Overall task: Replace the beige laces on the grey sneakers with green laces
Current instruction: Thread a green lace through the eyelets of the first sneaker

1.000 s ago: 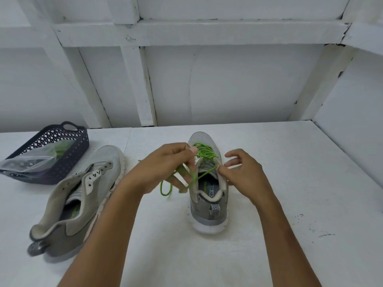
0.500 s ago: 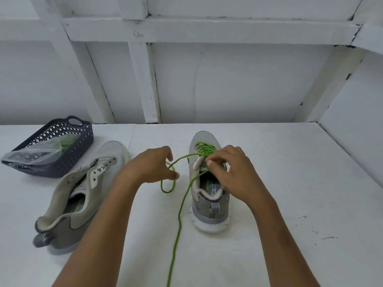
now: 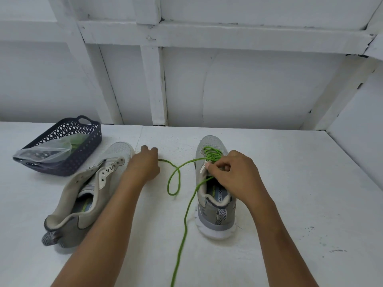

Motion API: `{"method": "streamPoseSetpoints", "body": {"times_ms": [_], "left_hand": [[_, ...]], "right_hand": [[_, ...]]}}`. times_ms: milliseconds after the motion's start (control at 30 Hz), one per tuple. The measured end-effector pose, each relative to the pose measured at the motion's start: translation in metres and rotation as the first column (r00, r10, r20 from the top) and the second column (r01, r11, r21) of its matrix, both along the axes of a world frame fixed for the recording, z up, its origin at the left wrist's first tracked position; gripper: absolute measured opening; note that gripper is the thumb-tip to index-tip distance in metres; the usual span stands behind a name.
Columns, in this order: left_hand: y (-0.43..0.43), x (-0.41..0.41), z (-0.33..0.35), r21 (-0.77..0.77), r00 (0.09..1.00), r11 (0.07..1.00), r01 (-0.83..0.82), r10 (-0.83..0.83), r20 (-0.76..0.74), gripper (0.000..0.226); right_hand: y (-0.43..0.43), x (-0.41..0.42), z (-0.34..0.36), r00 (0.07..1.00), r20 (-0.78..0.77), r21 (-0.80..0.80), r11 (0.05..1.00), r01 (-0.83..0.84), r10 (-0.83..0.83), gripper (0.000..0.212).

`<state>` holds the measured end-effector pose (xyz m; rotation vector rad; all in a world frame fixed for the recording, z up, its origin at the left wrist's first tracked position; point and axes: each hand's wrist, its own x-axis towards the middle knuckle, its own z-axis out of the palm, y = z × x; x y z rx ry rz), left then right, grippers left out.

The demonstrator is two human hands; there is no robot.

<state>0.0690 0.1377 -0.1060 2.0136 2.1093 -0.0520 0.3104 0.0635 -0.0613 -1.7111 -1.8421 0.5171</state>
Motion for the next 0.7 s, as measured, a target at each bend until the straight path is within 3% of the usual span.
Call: {"method": "streamPoseSetpoints", "body": {"times_ms": [100,267,300,367,433,533,633,667,700], "left_hand": [[0.002,0.002,-0.01,0.078,0.998,0.997,0.028,-0.024,-0.057,0.028],[0.003,0.011,-0.013,0.169,0.992,0.981,0.098,-0.11,0.06,0.018],[0.002,0.014,-0.011,0.165,0.987,0.98,0.113,-0.13,0.096,0.017],[-0.001,0.02,-0.002,0.135,0.946,0.99,0.051,-0.091,0.31,0.015],[-0.006,0.026,0.012,0.054,0.802,0.997,-0.059,0.015,0.597,0.013],[-0.016,0.031,0.037,-0.016,0.432,0.991,-0.129,0.071,0.899,0.013],[-0.028,0.028,0.056,-0.058,0.06,0.998,0.0,0.058,0.997,0.021],[-0.031,0.028,0.06,-0.047,0.003,0.997,0.066,0.047,0.999,0.024],[-0.034,0.028,0.062,-0.018,0.015,0.994,0.11,0.016,1.0,0.027]], "right_hand": [[0.002,0.003,0.0,1.0,-0.01,-0.009,1.0,-0.029,0.029,0.02],[0.003,0.009,-0.002,0.995,-0.095,-0.047,0.999,-0.015,0.011,0.013],[0.003,0.009,-0.002,0.995,-0.096,-0.052,0.999,-0.016,0.011,0.013],[0.003,0.011,-0.002,0.995,-0.102,-0.055,0.998,-0.018,0.013,0.012],[0.003,0.012,-0.002,0.994,-0.107,-0.056,0.998,-0.024,0.018,0.01],[0.004,0.012,-0.002,0.993,-0.111,-0.057,0.998,-0.035,0.028,0.009],[0.005,0.011,-0.003,0.993,-0.109,-0.059,0.997,-0.042,0.035,0.008],[0.005,0.011,-0.003,0.994,-0.106,-0.059,0.997,-0.042,0.035,0.008],[0.006,0.011,-0.003,0.994,-0.104,-0.059,0.997,-0.042,0.036,0.008]]}}
